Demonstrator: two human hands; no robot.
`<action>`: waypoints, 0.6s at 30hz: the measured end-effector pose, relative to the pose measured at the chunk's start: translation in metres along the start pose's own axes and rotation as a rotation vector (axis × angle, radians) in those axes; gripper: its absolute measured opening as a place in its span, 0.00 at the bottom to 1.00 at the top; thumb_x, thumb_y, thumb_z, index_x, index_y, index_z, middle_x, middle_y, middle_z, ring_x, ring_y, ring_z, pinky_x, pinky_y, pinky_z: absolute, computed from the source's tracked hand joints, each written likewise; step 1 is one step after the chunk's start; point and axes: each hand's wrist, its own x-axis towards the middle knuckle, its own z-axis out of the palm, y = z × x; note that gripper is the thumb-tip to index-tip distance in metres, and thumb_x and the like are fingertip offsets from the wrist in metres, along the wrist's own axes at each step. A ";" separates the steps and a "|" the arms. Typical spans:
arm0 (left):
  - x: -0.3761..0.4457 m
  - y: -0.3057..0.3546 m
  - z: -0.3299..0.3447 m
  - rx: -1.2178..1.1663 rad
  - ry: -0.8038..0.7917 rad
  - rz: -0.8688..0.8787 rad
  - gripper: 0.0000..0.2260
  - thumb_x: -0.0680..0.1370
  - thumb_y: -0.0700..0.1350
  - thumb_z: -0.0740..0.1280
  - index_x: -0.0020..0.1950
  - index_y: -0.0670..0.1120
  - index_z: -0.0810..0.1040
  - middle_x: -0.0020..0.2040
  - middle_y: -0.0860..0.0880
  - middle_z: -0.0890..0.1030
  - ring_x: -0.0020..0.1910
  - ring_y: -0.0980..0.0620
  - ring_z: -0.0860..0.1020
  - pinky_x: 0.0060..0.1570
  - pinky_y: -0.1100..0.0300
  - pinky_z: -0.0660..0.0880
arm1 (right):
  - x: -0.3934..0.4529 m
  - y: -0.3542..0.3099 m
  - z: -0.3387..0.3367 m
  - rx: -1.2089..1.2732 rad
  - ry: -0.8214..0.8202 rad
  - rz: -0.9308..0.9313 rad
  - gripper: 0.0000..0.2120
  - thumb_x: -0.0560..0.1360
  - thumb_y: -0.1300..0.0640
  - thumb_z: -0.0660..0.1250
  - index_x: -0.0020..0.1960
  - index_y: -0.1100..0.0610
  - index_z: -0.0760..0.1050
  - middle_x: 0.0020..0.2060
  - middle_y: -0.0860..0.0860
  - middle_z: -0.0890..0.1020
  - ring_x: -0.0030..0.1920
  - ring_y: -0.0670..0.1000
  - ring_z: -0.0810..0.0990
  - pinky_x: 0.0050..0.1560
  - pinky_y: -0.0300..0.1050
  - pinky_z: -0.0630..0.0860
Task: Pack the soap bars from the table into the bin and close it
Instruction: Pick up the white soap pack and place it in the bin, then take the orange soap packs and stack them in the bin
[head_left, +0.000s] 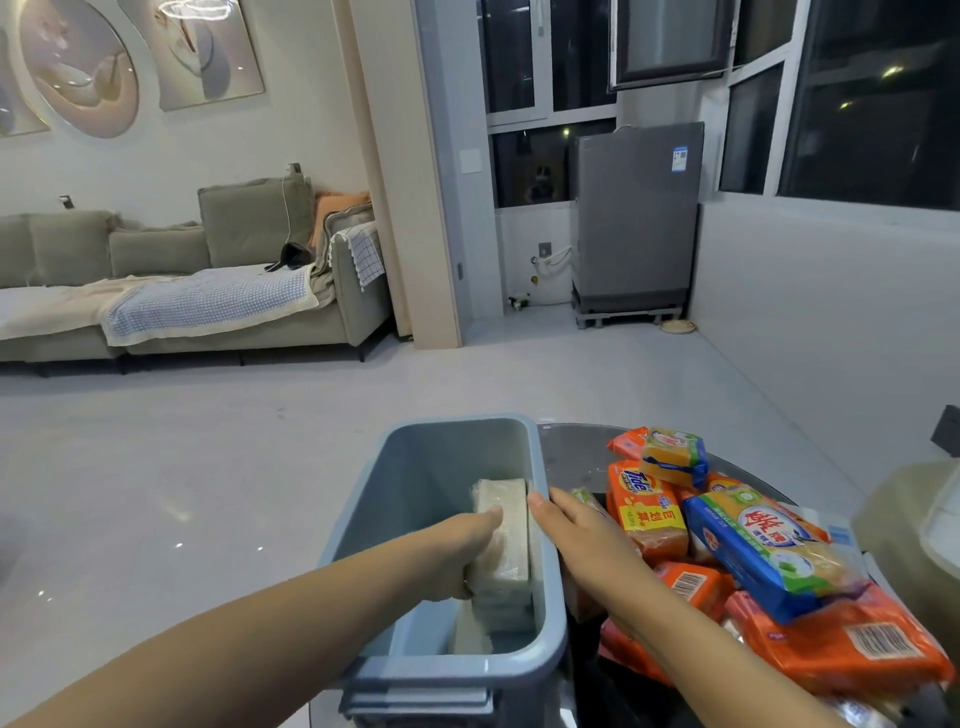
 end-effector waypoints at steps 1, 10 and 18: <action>-0.001 0.003 -0.001 0.011 0.014 0.026 0.27 0.82 0.57 0.50 0.74 0.41 0.63 0.72 0.42 0.69 0.71 0.43 0.68 0.71 0.47 0.64 | -0.001 -0.001 -0.001 0.019 -0.006 0.000 0.14 0.78 0.43 0.55 0.59 0.45 0.74 0.45 0.39 0.79 0.45 0.37 0.77 0.36 0.31 0.69; -0.034 0.029 0.000 0.039 0.228 0.267 0.28 0.80 0.59 0.52 0.73 0.43 0.64 0.74 0.39 0.66 0.70 0.40 0.68 0.70 0.47 0.66 | -0.005 0.005 -0.013 0.058 0.049 0.002 0.19 0.78 0.46 0.57 0.68 0.48 0.68 0.61 0.46 0.77 0.57 0.47 0.78 0.45 0.37 0.78; -0.057 0.041 0.046 0.238 0.324 0.644 0.16 0.81 0.52 0.55 0.58 0.46 0.76 0.56 0.50 0.78 0.56 0.51 0.74 0.57 0.57 0.68 | -0.016 0.012 -0.057 0.083 0.233 -0.100 0.15 0.79 0.54 0.59 0.63 0.54 0.73 0.51 0.50 0.81 0.50 0.42 0.79 0.46 0.38 0.79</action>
